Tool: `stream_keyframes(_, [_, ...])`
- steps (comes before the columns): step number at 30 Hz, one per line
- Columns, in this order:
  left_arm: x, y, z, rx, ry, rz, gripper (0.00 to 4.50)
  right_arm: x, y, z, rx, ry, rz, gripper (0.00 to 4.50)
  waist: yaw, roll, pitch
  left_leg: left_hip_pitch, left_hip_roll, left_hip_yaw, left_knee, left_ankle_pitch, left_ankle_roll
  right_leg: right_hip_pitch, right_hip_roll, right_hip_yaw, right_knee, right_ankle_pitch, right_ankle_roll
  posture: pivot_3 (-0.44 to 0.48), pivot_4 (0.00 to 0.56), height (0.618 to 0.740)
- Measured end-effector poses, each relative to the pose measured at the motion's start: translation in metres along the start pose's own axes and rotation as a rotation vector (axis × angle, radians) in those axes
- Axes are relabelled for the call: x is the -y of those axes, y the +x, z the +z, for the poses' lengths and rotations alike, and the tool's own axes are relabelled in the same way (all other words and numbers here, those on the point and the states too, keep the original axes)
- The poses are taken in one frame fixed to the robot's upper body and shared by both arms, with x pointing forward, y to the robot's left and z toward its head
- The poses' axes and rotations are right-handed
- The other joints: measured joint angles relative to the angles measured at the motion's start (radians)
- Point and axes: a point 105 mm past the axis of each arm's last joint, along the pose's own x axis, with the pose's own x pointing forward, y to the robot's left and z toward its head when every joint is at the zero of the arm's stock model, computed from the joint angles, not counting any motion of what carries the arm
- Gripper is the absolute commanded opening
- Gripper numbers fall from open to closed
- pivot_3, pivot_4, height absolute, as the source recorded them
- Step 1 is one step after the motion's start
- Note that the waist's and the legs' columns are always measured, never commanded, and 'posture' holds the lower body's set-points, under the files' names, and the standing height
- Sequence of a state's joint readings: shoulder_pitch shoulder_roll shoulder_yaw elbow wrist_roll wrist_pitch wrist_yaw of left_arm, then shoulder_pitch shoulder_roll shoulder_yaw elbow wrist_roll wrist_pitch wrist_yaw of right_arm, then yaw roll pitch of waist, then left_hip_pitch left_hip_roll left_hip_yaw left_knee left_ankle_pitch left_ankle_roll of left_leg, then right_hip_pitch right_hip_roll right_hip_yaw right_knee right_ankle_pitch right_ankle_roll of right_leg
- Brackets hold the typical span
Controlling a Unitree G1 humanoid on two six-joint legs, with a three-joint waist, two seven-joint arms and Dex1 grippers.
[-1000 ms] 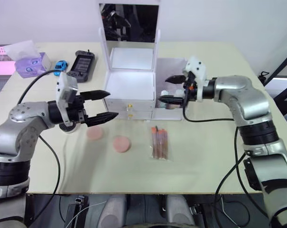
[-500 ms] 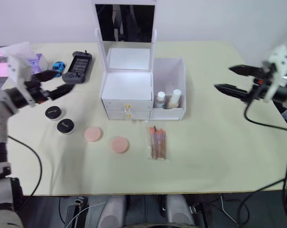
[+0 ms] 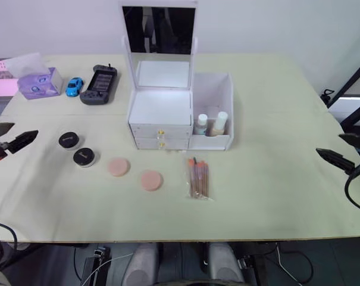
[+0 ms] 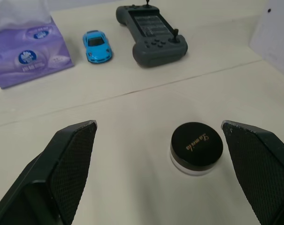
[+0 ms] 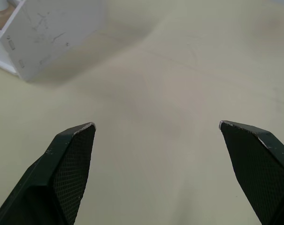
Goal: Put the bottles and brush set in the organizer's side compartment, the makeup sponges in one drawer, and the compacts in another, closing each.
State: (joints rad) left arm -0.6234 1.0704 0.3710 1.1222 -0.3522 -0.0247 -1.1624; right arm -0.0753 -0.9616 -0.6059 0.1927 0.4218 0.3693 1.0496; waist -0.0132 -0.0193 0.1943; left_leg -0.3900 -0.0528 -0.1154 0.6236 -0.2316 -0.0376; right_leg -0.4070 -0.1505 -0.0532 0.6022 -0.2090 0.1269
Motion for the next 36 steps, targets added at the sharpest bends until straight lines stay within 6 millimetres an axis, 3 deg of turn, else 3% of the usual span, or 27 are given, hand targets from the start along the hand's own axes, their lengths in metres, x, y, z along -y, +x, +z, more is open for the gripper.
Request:
stream_keyframes(6, [0.003, 0.002, 0.007, 0.025, -0.019, -0.035, 4.50, -0.002, 0.002, 0.004, 0.020, 0.030, 0.007, 4.48, 0.001, 0.000, 0.000, 0.000, 0.000, 0.000, -0.001, 0.000, 0.000, -0.001, 0.000, 0.000, 0.001, -0.001, 0.002, 0.000, 0.150, 0.740])
stream_keyframes(11, [0.028, 0.019, 0.044, 0.092, 0.057, -0.218, 4.50, -0.001, 0.006, 0.027, 0.028, -0.024, 0.022, 4.48, 0.005, 0.000, 0.000, -0.001, -0.001, 0.000, 0.001, 0.000, 0.000, 0.000, 0.000, 0.000, 0.001, -0.001, 0.002, 0.000, 0.150, 0.740])
stream_keyframes(13, [0.060, 0.032, 0.065, 0.117, 0.113, -0.395, 4.50, -0.013, 0.013, 0.046, 0.045, -0.044, 0.088, 4.48, 0.003, 0.000, 0.000, -0.001, 0.000, 0.000, 0.003, 0.000, 0.000, 0.001, 0.000, 0.000, 0.001, -0.001, 0.002, 0.000, 0.150, 0.740])
stream_keyframes(16, [0.102, 0.040, 0.081, 0.122, 0.124, -0.604, 4.50, -0.037, 0.022, 0.060, 0.045, -0.038, 0.182, 4.48, -0.001, 0.000, 0.000, -0.002, 0.000, -0.001, 0.003, 0.000, 0.000, 0.001, 0.000, 0.000, 0.001, -0.001, 0.002, 0.000, 0.150, 0.740])
stream_keyframes(19, [0.164, 0.043, 0.093, 0.082, 0.179, -0.847, 4.50, -0.075, 0.028, 0.073, 0.019, 0.005, 0.317, 4.48, -0.002, 0.000, 0.000, -0.003, 0.000, -0.001, 0.002, 0.000, 0.000, 0.000, 0.000, 0.001, 0.000, -0.001, 0.002, 0.000, 0.150, 0.740])
stream_keyframes(23, [0.225, 0.040, 0.070, -0.051, 0.311, -1.019, 4.50, -0.117, 0.023, 0.081, -0.008, 0.019, 0.443, 4.48, 0.002, 0.000, 0.000, -0.003, 0.000, -0.001, -0.002, 0.000, 0.000, 0.000, 0.000, 0.001, -0.002, 0.000, 0.000, 0.000, 0.150, 0.740])
stream_keyframes(28, [0.279, 0.040, 0.076, -0.038, 0.227, -1.121, 4.50, -0.151, 0.027, 0.082, 0.028, 0.094, 0.480, 4.48, 0.009, -0.001, 0.000, -0.003, 0.000, -0.002, 0.003, 0.000, 0.000, 0.002, 0.000, 0.000, -0.002, -0.001, 0.003, 0.000, 0.150, 0.740])
stream_keyframes(31, [0.308, 0.032, 0.070, -0.050, 0.208, -1.242, 3.70, -0.170, 0.030, 0.068, -0.057, 0.204, 0.521, 4.50, 0.011, -0.001, 0.000, -0.003, -0.001, -0.001, 0.006, 0.000, 0.000, 0.004, 0.000, 0.000, -0.003, -0.003, -0.001, 0.000, 0.150, 0.740])
stream_keyframes(36, [0.344, 0.038, 0.053, -0.076, 0.122, -1.351, 1.03, -0.186, 0.039, 0.027, -0.328, 0.364, 0.544, 4.50, 0.024, -0.001, 0.000, -0.003, 0.000, -0.001, 0.007, 0.000, 0.001, 0.003, 0.000, 0.000, -0.002, -0.002, -0.004, 0.000, 0.150, 0.740])
